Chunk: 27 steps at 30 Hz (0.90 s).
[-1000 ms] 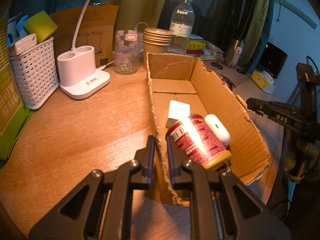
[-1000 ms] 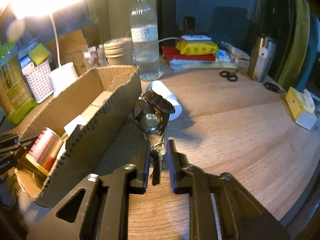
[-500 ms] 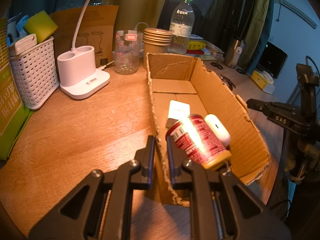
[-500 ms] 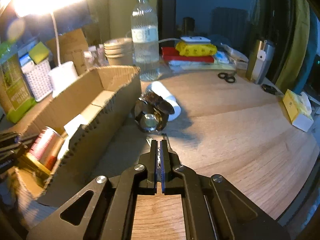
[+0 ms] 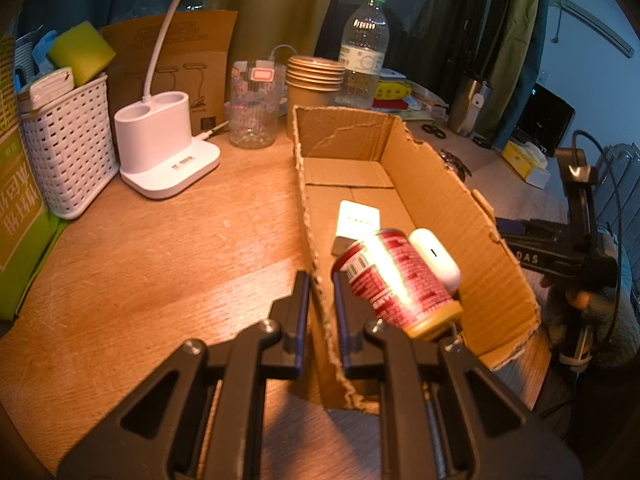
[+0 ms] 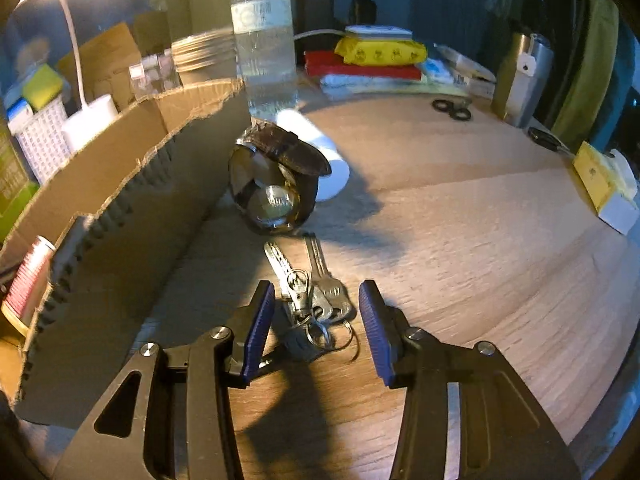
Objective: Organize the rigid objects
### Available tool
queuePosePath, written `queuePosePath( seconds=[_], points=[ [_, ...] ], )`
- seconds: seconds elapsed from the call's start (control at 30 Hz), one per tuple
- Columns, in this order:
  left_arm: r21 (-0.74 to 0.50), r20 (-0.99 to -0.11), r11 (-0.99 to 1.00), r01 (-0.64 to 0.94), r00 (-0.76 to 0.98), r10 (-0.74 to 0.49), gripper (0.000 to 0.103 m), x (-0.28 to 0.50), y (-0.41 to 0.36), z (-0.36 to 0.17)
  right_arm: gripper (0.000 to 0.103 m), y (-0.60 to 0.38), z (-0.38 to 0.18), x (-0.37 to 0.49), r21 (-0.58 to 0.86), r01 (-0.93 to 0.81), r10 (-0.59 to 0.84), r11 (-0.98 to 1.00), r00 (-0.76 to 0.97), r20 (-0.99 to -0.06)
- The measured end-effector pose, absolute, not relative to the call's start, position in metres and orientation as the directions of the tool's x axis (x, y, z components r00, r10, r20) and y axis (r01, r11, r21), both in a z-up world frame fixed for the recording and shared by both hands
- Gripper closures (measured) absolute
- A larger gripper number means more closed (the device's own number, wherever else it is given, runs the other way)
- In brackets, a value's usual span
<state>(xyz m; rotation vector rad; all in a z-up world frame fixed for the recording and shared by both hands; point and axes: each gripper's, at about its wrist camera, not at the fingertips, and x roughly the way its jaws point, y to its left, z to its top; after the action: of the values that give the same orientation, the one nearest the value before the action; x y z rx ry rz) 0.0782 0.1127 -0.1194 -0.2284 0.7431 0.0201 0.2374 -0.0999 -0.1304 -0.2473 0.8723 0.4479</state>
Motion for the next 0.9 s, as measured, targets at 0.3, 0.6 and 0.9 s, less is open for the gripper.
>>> queuePosePath(
  seconds=[0.3,0.6,0.9],
  points=[
    [-0.199,-0.673,0.975,-0.099,0.737,-0.063,0.089,0.078,0.113,-0.119,0.075,-0.1,-0.128,0.235,-0.03,-0.481,0.287,0.876,0.57,-0.77],
    [-0.199,-0.673,0.975,-0.099,0.737,-0.062,0.089,0.078,0.113,-0.12,0.075,-0.105,-0.121,0.232,-0.005,-0.484,0.316,0.875,0.579,-0.751],
    [-0.199,-0.672,0.975,-0.099,0.737,-0.063,0.089,0.078,0.113,-0.12,0.075,-0.104,-0.105,0.224,-0.019,-0.488,0.325,0.873,0.61,-0.723]
  ],
)
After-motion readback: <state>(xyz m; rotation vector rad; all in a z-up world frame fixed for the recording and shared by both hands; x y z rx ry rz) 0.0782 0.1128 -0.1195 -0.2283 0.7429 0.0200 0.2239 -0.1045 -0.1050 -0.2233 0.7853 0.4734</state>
